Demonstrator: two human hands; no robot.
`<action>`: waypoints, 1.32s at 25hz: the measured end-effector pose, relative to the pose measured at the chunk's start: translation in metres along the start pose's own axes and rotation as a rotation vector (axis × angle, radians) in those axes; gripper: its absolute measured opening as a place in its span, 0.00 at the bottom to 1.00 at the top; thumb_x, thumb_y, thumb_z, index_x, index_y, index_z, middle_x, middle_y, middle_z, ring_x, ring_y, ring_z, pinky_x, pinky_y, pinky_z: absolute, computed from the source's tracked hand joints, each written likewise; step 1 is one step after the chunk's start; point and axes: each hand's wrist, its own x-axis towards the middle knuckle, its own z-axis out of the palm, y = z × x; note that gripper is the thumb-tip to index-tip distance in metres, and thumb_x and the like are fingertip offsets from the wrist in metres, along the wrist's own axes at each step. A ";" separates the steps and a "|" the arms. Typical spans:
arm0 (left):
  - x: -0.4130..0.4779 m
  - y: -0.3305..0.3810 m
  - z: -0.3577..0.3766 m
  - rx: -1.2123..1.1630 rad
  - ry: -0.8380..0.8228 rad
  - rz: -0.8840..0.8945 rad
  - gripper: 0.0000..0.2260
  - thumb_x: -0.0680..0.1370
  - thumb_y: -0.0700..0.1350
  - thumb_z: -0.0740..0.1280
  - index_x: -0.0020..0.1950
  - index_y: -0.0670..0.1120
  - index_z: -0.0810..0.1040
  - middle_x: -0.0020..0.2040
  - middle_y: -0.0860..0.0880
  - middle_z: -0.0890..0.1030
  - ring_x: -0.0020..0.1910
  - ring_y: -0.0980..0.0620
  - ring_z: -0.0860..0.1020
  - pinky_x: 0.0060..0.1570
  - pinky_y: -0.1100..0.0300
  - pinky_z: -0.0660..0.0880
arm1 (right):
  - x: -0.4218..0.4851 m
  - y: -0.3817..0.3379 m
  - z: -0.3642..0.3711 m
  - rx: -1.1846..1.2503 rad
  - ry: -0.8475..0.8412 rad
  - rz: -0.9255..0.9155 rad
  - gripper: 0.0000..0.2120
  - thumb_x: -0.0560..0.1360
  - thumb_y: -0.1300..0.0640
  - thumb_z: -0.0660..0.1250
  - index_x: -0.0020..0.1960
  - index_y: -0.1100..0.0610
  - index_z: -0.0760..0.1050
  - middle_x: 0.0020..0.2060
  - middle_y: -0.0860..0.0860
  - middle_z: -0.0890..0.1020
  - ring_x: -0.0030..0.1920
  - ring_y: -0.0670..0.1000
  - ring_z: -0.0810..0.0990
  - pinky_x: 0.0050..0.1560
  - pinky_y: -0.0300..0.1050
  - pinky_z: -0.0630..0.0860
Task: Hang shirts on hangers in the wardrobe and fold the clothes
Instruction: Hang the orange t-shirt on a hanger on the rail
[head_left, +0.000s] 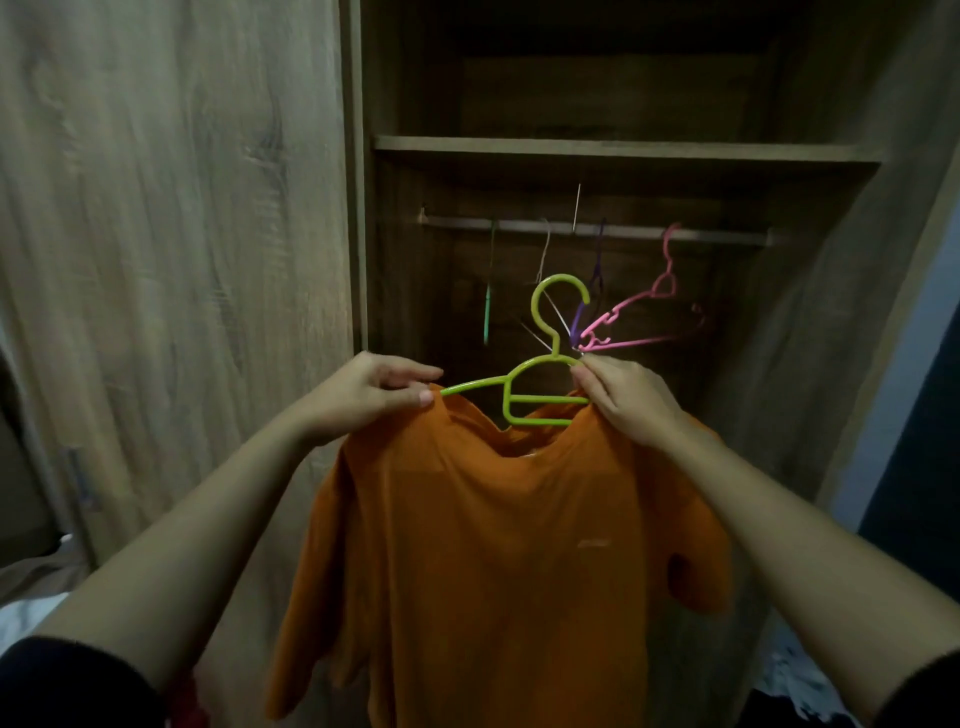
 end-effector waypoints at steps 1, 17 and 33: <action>0.000 -0.002 0.001 0.036 0.039 0.012 0.08 0.78 0.46 0.65 0.54 0.53 0.79 0.50 0.55 0.81 0.49 0.58 0.80 0.50 0.61 0.78 | -0.001 0.000 0.002 -0.008 0.002 -0.014 0.15 0.81 0.48 0.50 0.47 0.53 0.72 0.39 0.46 0.74 0.38 0.45 0.73 0.34 0.34 0.66; 0.028 -0.001 0.049 0.533 0.372 0.160 0.11 0.81 0.50 0.57 0.54 0.44 0.74 0.39 0.53 0.75 0.36 0.55 0.74 0.36 0.64 0.68 | 0.002 -0.003 0.010 0.193 0.002 -0.037 0.12 0.79 0.49 0.57 0.55 0.53 0.76 0.48 0.45 0.78 0.49 0.45 0.77 0.46 0.39 0.73; 0.023 -0.039 0.021 0.290 0.483 0.020 0.09 0.81 0.48 0.59 0.49 0.45 0.75 0.38 0.52 0.75 0.37 0.59 0.74 0.40 0.61 0.69 | -0.008 -0.001 0.013 0.384 -0.212 0.150 0.14 0.80 0.51 0.57 0.65 0.45 0.71 0.53 0.46 0.79 0.54 0.45 0.77 0.57 0.48 0.76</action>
